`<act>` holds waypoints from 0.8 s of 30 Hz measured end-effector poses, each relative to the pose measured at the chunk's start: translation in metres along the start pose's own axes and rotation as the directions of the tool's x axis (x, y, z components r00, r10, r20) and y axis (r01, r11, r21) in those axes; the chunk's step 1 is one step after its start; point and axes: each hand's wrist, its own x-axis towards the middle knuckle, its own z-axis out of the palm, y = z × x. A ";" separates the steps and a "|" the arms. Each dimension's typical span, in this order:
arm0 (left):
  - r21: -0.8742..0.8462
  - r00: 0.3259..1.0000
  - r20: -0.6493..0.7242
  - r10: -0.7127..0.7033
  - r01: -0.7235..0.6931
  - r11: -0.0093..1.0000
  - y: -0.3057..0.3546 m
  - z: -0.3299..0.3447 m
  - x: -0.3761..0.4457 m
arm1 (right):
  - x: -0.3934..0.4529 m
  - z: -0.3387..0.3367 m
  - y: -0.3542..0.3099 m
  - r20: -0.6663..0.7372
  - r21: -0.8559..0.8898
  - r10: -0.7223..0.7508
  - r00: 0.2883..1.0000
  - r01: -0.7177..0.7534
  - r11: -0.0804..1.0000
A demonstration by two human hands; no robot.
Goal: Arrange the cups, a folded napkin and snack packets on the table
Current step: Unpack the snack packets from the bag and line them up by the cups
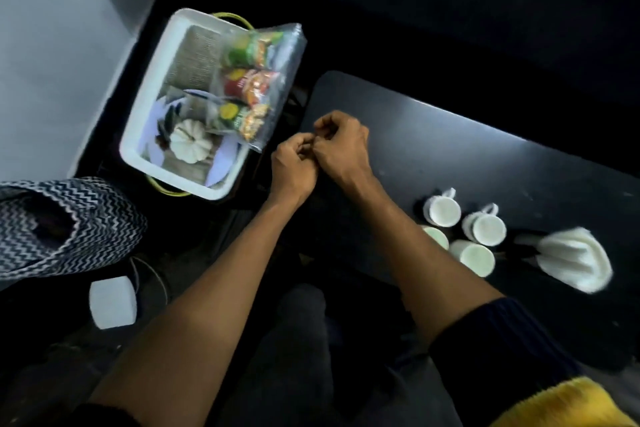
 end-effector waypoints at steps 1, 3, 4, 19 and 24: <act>0.025 1.000 -0.024 0.010 -0.010 1.000 0.000 -0.015 0.014 | 0.010 0.012 -0.011 0.014 -0.013 -0.001 1.000 0.001 1.000; 0.050 0.995 -0.097 0.009 -0.004 0.999 0.003 -0.047 0.045 | 0.032 0.038 -0.034 0.037 -0.036 0.014 0.999 -0.013 0.999; 0.053 0.991 -0.137 0.008 0.000 0.999 0.006 -0.060 0.058 | 0.043 0.050 -0.042 0.039 -0.045 0.027 0.999 -0.025 0.999; 0.500 0.994 0.055 0.096 -0.111 0.859 -0.005 -0.114 0.088 | 0.074 0.124 -0.043 -0.040 0.274 0.375 0.926 -0.351 0.896; 0.417 0.962 0.038 0.271 -0.262 0.870 -0.013 -0.108 0.054 | 0.061 0.111 -0.057 -0.047 0.420 0.340 0.939 -0.290 0.860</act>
